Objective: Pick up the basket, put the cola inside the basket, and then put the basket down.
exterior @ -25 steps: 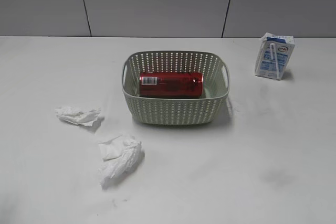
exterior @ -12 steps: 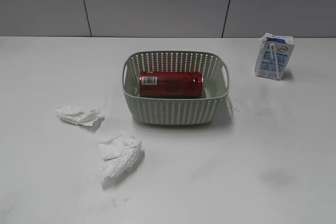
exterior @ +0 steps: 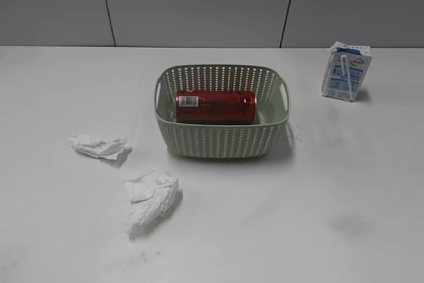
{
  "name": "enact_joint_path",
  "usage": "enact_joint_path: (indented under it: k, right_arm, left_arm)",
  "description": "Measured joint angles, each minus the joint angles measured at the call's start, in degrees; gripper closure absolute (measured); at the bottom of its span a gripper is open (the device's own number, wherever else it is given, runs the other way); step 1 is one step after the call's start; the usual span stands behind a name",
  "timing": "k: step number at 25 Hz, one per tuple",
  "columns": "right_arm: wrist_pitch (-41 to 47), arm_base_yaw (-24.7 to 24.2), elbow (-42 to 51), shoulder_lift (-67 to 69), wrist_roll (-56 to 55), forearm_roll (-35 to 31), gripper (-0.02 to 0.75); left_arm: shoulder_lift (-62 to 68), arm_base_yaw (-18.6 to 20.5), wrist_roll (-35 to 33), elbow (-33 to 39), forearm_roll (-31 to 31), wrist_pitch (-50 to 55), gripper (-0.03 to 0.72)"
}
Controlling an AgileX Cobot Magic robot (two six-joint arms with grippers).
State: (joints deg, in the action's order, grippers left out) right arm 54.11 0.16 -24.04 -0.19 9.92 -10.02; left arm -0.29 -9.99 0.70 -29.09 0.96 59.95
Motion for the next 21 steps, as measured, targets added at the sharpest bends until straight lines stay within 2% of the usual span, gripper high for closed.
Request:
enact_joint_path:
  k: [13,21]
  right_arm:
    - [0.1,0.0,0.0,0.0,0.0,0.0,0.146]
    - [0.1,0.0,0.0,0.0,0.0,0.0,0.146]
  left_arm:
    - [0.0,0.4,0.0,0.0,-1.0,0.0,0.165]
    - [0.0,8.1,0.0,0.0,-1.0,0.0,0.171]
